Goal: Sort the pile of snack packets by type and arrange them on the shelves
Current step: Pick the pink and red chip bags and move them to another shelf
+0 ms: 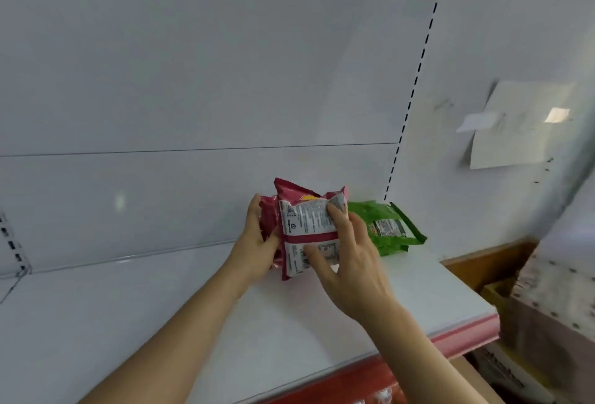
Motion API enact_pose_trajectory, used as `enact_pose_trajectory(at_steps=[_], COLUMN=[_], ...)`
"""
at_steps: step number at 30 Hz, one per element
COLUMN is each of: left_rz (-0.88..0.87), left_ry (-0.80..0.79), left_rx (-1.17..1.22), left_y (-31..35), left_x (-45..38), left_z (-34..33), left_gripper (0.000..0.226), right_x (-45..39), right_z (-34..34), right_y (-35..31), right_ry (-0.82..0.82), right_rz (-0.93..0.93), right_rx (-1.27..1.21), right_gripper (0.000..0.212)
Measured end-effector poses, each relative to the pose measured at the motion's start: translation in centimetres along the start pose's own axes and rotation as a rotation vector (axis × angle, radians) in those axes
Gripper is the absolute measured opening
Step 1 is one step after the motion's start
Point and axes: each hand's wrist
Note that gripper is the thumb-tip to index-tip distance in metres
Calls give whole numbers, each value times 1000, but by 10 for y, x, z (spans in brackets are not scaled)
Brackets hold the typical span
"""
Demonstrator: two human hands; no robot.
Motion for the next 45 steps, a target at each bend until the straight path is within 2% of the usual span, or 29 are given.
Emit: enact_pose_trajectory(at_steps=[4, 11, 18, 24, 35, 45], left_rz=[0, 65, 75, 10, -105, -188], left_ry=[142, 356, 490, 590, 624, 627], left_rx=[-210, -177, -218, -345, -561, -743], left_y=[-7, -3, 0, 4, 7, 3], left_x=[-12, -16, -11, 5, 60, 156], left_z=[-8, -29, -31, -28, 3, 100], left_gripper=[69, 53, 52, 64, 67, 69], right_x=[-12, -18, -18, -23, -3, 45], right_z=[-15, -11, 0, -2, 1, -6], right_y=[18, 31, 33, 26, -15, -133], right_ry=[2, 39, 114, 142, 149, 86], right_rz=[35, 101, 178, 258, 302, 324], right_rx=[212, 267, 165, 156, 162, 175], right_gripper=[67, 60, 62, 58, 62, 69])
Point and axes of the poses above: each hand's wrist, its own x-axis away from the middle knuckle, its own z-axis out of the back of the hand, y = z × x
